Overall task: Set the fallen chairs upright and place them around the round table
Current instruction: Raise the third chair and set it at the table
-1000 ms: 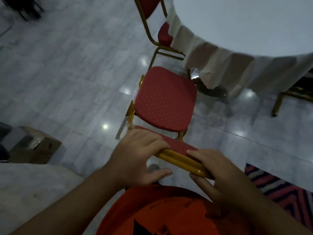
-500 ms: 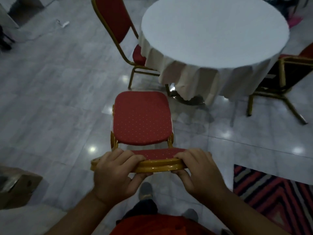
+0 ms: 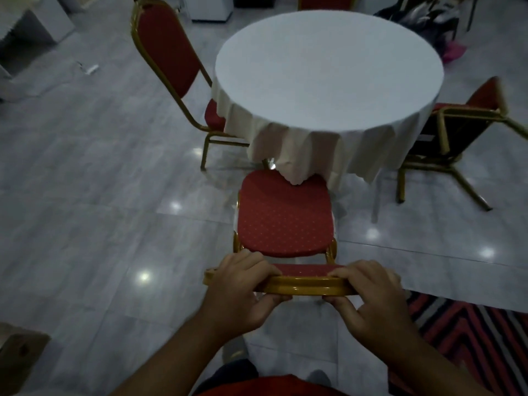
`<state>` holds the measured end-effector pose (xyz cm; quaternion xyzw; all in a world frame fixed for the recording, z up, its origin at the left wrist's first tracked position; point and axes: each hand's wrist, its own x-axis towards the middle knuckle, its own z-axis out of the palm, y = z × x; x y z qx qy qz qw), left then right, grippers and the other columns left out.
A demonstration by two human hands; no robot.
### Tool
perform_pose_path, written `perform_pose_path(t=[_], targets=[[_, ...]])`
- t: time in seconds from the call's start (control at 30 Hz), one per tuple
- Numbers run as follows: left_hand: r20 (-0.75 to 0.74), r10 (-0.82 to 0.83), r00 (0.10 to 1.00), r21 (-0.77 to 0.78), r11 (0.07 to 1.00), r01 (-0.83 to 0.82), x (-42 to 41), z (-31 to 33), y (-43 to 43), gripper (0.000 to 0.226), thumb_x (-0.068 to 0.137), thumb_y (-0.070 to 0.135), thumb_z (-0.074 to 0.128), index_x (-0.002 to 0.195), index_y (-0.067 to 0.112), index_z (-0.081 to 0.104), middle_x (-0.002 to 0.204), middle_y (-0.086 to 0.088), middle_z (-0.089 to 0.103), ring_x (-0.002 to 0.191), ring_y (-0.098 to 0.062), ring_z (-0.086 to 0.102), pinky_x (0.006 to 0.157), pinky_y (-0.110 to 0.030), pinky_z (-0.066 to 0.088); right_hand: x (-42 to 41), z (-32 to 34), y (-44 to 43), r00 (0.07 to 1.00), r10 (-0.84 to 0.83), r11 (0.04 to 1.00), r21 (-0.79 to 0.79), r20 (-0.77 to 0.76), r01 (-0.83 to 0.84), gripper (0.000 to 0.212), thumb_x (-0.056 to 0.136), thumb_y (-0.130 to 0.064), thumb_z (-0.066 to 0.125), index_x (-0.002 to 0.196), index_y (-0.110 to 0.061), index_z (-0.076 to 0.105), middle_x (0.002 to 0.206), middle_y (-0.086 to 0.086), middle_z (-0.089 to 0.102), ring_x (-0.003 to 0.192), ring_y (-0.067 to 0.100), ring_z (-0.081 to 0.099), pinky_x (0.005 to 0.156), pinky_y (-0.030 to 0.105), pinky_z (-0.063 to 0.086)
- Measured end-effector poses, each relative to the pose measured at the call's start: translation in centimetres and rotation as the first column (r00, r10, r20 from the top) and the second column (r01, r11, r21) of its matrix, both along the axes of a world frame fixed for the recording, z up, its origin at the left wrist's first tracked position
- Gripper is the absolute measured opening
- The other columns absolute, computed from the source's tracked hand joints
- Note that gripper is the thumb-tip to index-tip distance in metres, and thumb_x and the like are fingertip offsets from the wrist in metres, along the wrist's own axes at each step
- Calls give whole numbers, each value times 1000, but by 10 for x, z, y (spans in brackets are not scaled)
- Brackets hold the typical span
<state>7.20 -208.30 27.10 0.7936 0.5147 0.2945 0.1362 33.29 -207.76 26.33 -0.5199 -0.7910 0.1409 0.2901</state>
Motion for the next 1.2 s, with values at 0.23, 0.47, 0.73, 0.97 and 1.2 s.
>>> perform_pose_path(t=[0.23, 0.47, 0.73, 0.97, 1.2], targets=[[-94, -44, 995, 6, 999, 44, 21, -14, 26, 34, 83, 57, 70, 99, 27, 72, 91, 12, 64, 85, -8, 56, 68, -33, 48, 19, -9, -3, 990, -129, 986, -96, 54, 134, 25, 85, -57, 56, 99, -36, 62, 99, -22, 56, 95, 5, 51, 82, 35, 33], [-83, 6, 997, -72, 997, -12, 21, -9, 60, 44, 82, 70, 61, 95, 28, 68, 89, 15, 58, 84, -6, 51, 76, -28, 43, 11, -6, 40, 989, -35, 984, -169, 141, 59, 25, 89, -58, 50, 104, -38, 56, 98, -21, 49, 91, 6, 45, 82, 34, 35], [-92, 121, 988, -51, 991, -126, 43, -11, 116, 33, 82, 57, 50, 76, 25, 49, 73, 11, 42, 71, -14, 42, 68, -40, 43, -13, -1, 90, 969, -227, 963, -126, 100, 239, 29, 95, -56, 36, 93, -34, 56, 84, -17, 49, 83, 8, 44, 82, 35, 35], [-91, 181, 979, 55, 983, -176, 41, -27, 141, 38, 81, 57, 50, 72, 21, 47, 71, 6, 42, 68, -18, 42, 59, -38, 40, -21, -7, 117, 945, -269, 954, -88, 186, 288, 38, 97, -57, 31, 85, -29, 54, 80, -11, 46, 79, 12, 42, 77, 37, 37], [-100, 174, 980, 103, 981, -163, 26, -31, 171, 41, 81, 59, 47, 72, 20, 47, 73, 8, 37, 67, -20, 43, 58, -36, 38, -42, -11, 137, 913, -362, 923, -65, 189, 379, 45, 96, -62, 30, 83, -27, 55, 81, -9, 45, 81, 13, 41, 77, 36, 37]])
